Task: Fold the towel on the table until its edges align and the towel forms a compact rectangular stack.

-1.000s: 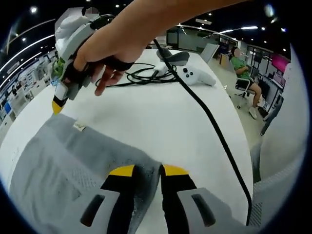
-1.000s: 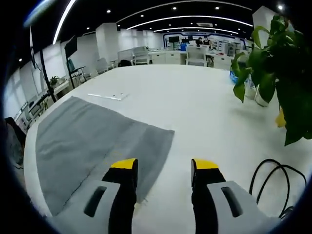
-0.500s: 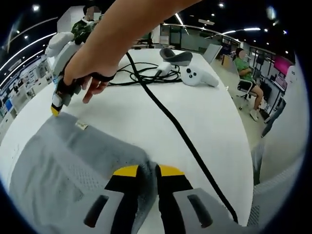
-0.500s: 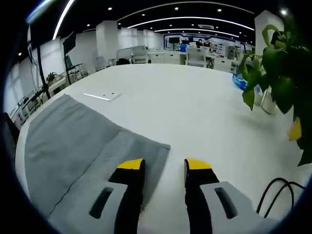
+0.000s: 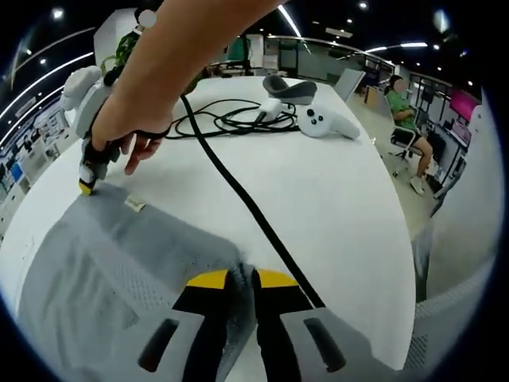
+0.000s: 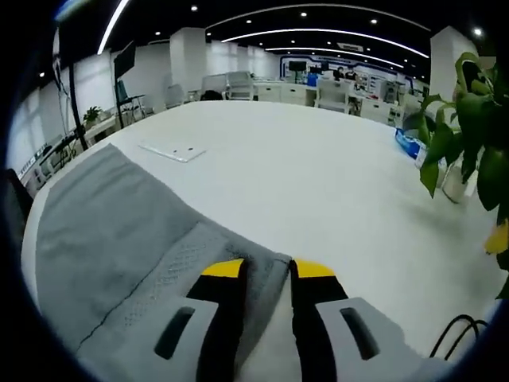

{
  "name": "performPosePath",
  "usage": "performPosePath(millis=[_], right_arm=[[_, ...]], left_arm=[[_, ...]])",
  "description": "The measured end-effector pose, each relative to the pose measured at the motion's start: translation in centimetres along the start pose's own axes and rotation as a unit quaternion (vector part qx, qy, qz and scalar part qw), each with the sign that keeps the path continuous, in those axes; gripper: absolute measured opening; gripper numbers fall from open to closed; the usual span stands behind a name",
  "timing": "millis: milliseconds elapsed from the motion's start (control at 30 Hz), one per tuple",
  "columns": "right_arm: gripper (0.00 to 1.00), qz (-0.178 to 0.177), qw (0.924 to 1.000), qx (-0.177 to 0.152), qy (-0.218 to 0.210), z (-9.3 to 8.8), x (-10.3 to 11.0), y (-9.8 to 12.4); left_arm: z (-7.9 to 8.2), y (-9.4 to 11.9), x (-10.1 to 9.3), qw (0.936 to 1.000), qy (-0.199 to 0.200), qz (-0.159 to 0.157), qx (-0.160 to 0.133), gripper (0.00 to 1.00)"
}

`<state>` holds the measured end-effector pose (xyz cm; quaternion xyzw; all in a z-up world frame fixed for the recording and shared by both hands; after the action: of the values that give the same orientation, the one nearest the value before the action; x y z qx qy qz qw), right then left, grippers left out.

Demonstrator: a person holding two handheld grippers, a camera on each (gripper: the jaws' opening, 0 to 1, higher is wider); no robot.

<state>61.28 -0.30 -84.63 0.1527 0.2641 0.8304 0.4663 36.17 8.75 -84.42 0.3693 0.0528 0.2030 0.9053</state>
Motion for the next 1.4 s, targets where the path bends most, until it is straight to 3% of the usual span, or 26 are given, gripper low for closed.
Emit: performPosePath(millis=[267, 633, 933, 1000, 1067, 1400], right_arm=[[0.18, 0.008, 0.9999, 0.003, -0.007, 0.0, -0.4, 0.0], [0.05, 0.026, 0.9996, 0.007, -0.011, 0.0, -0.4, 0.8], [0.02, 0.029, 0.9988, 0.016, -0.035, -0.1, -0.7, 1.5], [0.02, 0.024, 0.999, 0.017, -0.035, 0.1, -0.7, 2.1], [0.02, 0.018, 0.9994, 0.016, -0.025, 0.2, -0.8, 2.7], [0.02, -0.023, 0.9993, 0.012, 0.028, 0.8, -1.4, 5.1]], left_arm=[[0.1, 0.0, 0.1, 1.0, 0.0, 0.002, 0.003, 0.1], [0.1, -0.3, -0.4, 0.9994, 0.017, 0.027, 0.011, 0.09], [0.1, -0.3, -0.6, 0.9985, 0.034, 0.039, 0.015, 0.08], [0.1, -0.2, -1.0, 0.9968, 0.069, 0.038, 0.011, 0.08], [0.1, -0.1, -1.3, 0.9978, 0.055, 0.035, 0.011, 0.07], [2.4, 1.7, -2.1, 0.9958, 0.08, 0.016, -0.041, 0.07]])
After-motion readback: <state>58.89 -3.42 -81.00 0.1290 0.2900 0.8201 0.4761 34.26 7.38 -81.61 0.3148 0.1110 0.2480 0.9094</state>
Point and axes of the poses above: the point that each gripper's makers call its tool centre point, and the gripper's own axes: y roughly backward along the fingers, x roughly to its left, z roughly out of its top, the point moved 10 cm from there along y, roughly backward along the fingers, and after that the axes turned 1 degree about -x, right-handed, at the moved point
